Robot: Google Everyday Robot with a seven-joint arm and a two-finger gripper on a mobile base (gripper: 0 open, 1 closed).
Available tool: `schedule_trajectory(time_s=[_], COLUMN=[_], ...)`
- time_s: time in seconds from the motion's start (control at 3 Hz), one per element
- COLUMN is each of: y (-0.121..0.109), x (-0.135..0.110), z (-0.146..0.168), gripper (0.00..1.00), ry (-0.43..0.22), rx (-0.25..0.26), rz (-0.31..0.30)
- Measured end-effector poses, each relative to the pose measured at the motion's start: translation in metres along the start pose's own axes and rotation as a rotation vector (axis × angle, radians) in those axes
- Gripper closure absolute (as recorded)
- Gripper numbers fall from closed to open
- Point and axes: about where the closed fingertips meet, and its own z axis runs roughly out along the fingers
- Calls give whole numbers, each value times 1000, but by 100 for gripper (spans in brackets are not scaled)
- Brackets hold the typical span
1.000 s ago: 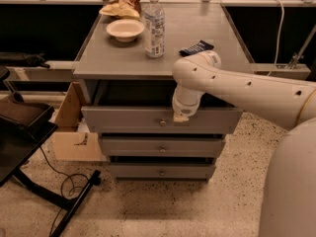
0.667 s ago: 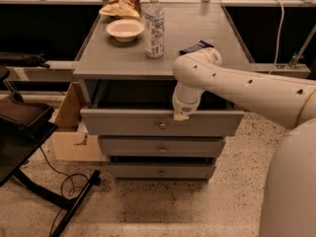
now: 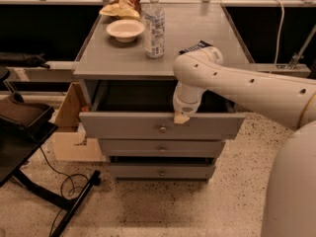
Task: Open top drawer
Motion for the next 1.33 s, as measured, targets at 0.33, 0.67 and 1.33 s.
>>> schedule_trajectory(time_s=[0.33,0.67,1.33], y=[10,9,22], x=[1,0,6], z=[-8,-11,-20], gripper=[100,100,100], ry=[-5,-5,-2], rx=[-19,-19,-45], rz=[-11,-11,-10])
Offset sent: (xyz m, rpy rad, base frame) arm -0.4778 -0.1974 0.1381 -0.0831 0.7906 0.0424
